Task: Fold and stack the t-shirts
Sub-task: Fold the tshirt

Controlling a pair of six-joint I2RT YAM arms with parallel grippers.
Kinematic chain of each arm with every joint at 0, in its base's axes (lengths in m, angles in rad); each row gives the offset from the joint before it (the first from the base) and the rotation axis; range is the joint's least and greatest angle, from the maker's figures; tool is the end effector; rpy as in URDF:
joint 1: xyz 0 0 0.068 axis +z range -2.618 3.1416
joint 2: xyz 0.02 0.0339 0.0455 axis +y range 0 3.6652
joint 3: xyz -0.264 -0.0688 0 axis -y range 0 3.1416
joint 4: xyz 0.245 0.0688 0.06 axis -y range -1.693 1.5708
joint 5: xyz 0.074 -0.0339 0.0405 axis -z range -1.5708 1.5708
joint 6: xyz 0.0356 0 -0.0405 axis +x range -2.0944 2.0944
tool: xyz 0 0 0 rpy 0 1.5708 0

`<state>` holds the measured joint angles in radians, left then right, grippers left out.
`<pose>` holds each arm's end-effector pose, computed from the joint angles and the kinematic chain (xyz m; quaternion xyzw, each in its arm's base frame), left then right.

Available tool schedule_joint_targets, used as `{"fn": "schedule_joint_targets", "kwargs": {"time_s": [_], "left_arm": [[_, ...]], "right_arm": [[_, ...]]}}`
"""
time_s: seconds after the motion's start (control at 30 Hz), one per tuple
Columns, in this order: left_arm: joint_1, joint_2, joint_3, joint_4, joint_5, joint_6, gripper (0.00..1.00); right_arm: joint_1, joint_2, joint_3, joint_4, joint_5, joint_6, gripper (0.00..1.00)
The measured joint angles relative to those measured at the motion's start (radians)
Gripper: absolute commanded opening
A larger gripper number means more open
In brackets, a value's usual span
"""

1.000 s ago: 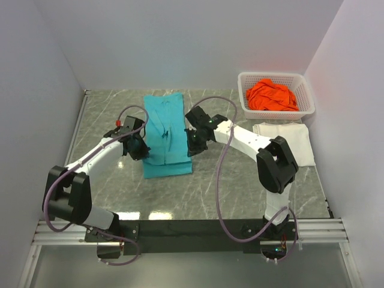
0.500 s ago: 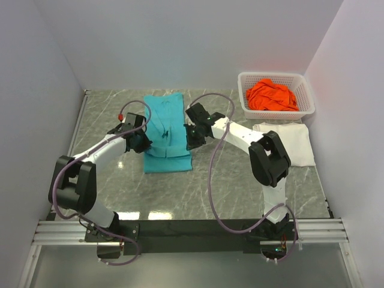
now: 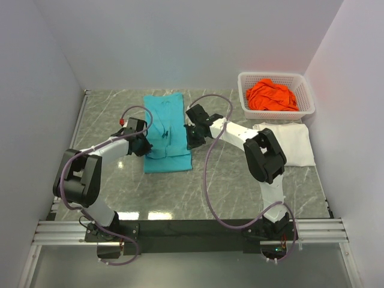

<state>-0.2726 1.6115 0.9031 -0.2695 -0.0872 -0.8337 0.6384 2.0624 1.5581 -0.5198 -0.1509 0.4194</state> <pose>0.3061 -0.0824 0.1727 -0.2768 0.9146 -0.1179 0.2702 0.3541 0.2694 0.1871 -0.1252 0.9522 0.1985 0.1958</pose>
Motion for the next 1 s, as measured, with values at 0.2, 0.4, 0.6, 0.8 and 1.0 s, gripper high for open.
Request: {"fn": "schedule_joint_targets", "kwargs": {"time_s": [0.2, 0.4, 0.6, 0.8, 1.0], "left_arm": [[0.0, 0.003, -0.008, 0.026, -0.006, 0.0, 0.18], [0.0, -0.069, -0.017, 0.008, -0.03, -0.002, 0.67], [-0.01, -0.263, -0.017, -0.023, -0.04, -0.005, 0.71], [-0.094, -0.394, -0.105, -0.026, -0.014, -0.069, 0.31], [-0.172, -0.345, -0.223, -0.009, 0.024, -0.122, 0.12]], "right_arm": [[0.0, 0.001, 0.0, 0.014, 0.012, -0.016, 0.27], [0.0, -0.016, -0.009, 0.044, 0.037, -0.042, 0.43], [0.03, -0.13, -0.054, 0.077, 0.086, -0.117, 0.39], [0.129, -0.178, -0.06, 0.116, 0.09, -0.173, 0.14], [0.196, -0.127, -0.08, 0.138, 0.057, -0.159, 0.13]]}}
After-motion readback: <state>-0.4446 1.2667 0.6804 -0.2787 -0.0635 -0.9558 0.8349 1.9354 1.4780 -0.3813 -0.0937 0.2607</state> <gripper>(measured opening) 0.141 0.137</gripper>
